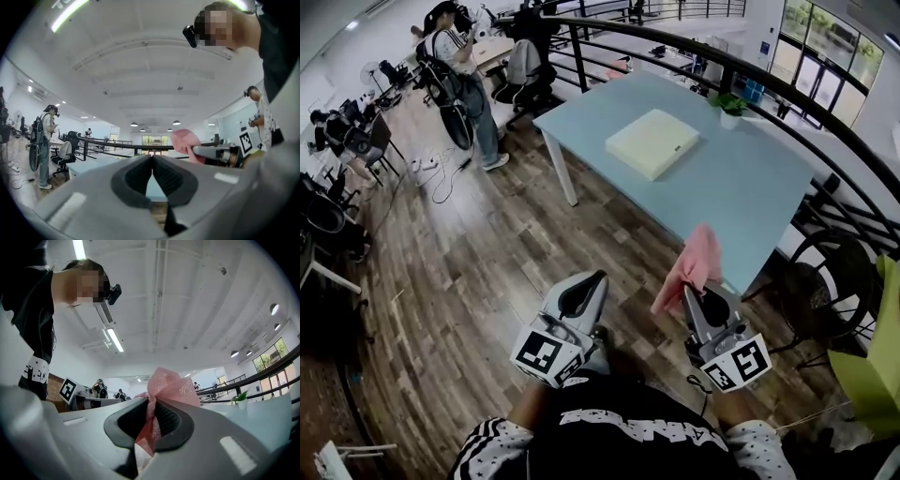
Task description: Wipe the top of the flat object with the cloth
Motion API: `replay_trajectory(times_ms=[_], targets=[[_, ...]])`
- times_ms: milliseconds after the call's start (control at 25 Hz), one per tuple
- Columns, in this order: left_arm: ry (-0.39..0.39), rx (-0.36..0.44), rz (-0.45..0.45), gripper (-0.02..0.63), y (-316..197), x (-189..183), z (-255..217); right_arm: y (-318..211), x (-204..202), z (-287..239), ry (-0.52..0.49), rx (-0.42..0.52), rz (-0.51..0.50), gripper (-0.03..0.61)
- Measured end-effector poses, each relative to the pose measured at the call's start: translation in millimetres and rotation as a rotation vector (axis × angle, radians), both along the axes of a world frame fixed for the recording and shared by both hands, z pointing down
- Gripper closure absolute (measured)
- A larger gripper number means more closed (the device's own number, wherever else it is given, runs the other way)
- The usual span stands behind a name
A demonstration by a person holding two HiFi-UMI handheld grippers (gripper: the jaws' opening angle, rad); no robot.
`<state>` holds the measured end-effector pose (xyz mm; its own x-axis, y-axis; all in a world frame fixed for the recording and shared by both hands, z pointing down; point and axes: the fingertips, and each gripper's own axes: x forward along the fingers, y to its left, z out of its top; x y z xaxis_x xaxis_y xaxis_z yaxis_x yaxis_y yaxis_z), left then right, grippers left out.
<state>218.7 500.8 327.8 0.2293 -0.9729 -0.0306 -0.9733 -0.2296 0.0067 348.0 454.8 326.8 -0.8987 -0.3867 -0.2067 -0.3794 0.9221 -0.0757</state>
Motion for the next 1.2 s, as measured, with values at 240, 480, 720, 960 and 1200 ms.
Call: replay_trajectory(times_ms=[240,480,720,960,1200], targets=[[0.013,0.020,-0.003,0.614,-30.1,-23.7,5.0,-24.0,-26.8,6.4,0.030,0.006,-0.020,0.559],[0.028,0.032,0.018,0.614,-71.6,-61.4,1.5,-61.1,-67.3,-0.7,0.049,0.020,-0.011,0.559],[0.050,0.018,0.076,0.614,-104.5,-99.9,12.3,-91.7,-108.9,1.7,0.073,0.026,0.017,0.558],[0.054,0.022,0.072,0.614,-137.2,-149.8,16.6,-125.8,-160.5,4.6,0.090,0.013,0.020,0.558],[0.062,0.027,0.070,0.614,-168.7,-213.2,8.7,-158.1,-212.9,5.3,0.109,0.009,0.046,0.560]])
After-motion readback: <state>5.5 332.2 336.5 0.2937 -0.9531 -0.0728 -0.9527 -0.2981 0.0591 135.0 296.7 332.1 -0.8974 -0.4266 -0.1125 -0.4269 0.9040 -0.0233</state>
